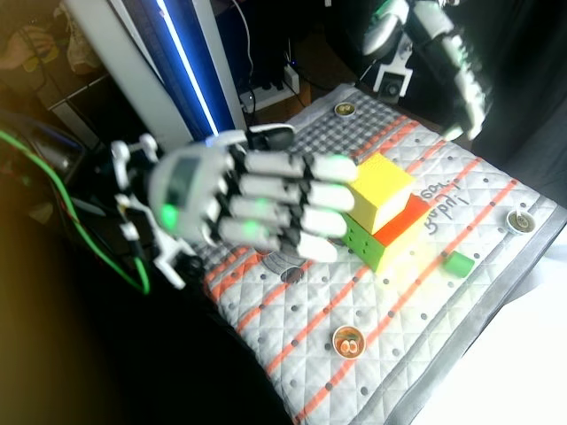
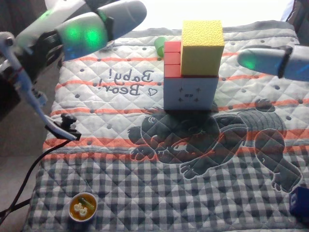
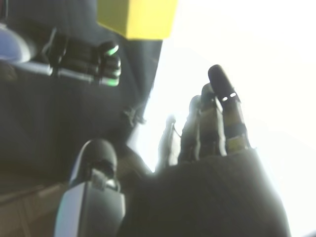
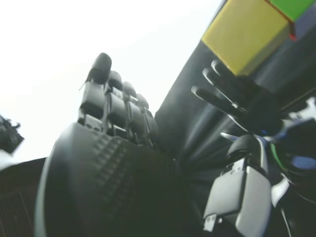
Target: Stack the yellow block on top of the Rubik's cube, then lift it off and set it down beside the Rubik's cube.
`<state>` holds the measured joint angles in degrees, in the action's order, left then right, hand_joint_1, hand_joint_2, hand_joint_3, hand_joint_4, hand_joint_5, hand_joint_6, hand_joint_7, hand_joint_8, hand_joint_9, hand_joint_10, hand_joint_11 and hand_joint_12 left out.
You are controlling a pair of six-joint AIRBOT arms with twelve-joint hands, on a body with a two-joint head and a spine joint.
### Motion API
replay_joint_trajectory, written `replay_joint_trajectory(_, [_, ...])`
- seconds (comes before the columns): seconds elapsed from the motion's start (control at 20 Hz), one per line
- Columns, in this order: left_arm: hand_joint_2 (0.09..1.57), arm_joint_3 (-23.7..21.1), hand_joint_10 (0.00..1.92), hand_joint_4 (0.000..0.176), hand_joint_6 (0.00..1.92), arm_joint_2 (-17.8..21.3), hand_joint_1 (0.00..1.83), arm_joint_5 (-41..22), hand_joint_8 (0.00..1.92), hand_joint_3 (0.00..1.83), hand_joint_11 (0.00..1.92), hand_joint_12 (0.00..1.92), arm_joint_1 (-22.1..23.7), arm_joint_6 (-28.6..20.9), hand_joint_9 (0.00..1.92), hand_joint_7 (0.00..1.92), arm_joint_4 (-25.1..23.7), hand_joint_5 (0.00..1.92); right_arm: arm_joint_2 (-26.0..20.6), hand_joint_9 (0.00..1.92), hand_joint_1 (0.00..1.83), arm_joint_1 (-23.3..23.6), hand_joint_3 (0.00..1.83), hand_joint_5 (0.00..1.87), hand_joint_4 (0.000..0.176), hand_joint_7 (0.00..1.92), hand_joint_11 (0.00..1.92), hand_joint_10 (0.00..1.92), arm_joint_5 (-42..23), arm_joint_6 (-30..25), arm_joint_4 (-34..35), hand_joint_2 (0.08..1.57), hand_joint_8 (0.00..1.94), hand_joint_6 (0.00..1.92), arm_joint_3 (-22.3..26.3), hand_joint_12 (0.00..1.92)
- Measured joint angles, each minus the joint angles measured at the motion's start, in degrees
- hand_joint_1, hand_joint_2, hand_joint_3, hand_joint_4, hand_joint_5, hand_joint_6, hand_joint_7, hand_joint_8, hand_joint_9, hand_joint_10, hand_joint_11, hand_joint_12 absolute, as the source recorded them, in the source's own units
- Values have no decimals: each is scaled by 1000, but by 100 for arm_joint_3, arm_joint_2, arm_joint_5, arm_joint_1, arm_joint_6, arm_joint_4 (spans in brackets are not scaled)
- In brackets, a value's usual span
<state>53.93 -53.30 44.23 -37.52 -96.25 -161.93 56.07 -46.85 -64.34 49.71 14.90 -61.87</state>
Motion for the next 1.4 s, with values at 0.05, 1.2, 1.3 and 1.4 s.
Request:
replay_joint_trajectory(0.05, [1233,-76,681,114,0,55,0,149,13,4,0,1420,-85,2,5,220,11,0,96,38,495,151,0,6,0,72,0,69,140,0,-76,829,8,1,-85,279])
replay_joint_trajectory(1.2, [1306,-461,514,96,2,310,261,927,8,0,0,1183,-636,-7,128,289,396,32,977,470,1165,1252,0,583,0,716,336,1806,2618,-2,-1193,1292,1628,1264,-918,1919])
replay_joint_trajectory(1.3, [1309,-461,393,107,0,313,276,999,3,0,0,1112,-706,-72,181,293,409,30,977,561,1264,1314,1,642,0,627,355,1758,2599,2,-1220,1302,1548,1399,-920,1899])
replay_joint_trajectory(1.4, [1313,-461,318,119,1,313,288,1003,2,0,0,1082,-743,-96,216,295,459,30,977,667,1312,1316,0,501,0,657,480,1709,2614,2,-1224,1306,1533,1482,-933,1771])
